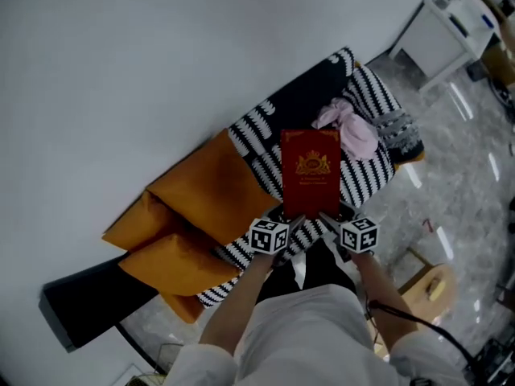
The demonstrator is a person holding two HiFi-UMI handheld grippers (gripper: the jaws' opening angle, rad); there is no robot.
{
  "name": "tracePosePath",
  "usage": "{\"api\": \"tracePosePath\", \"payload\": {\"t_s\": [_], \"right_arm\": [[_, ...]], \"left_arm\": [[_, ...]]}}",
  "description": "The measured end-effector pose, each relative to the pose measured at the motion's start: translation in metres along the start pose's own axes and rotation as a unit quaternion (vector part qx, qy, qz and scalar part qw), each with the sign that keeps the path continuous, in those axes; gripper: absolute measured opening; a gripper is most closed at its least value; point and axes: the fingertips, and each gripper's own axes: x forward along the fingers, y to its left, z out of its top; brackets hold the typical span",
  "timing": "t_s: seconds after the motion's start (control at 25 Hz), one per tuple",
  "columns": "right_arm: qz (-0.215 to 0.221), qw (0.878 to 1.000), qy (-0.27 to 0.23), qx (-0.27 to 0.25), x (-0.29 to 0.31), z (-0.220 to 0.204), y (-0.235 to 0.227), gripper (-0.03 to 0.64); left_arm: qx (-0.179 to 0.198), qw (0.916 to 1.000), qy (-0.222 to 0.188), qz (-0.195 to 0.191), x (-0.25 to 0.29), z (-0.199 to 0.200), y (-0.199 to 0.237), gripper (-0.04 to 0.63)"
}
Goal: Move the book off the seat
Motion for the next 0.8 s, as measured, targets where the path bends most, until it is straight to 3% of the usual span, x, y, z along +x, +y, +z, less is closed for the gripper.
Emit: {"api": "tracePosePath", "payload": {"t_s": [0.2,0.8], "right_arm": [[-0.003,1.0,-0.014,0.007,-0.052,0.012,0.037,0.314],[-0.043,0.996,-0.075,0.027,-0.12,0.0,0.078,0.315]], "left_arm": [[0.015,0.9999,0.002,-0.001,-0.049,0.009,-0.044,0.321],[0.073,0.9964,0.02,-0.039,-0.094,0.0,-0.096,0.321]]}}
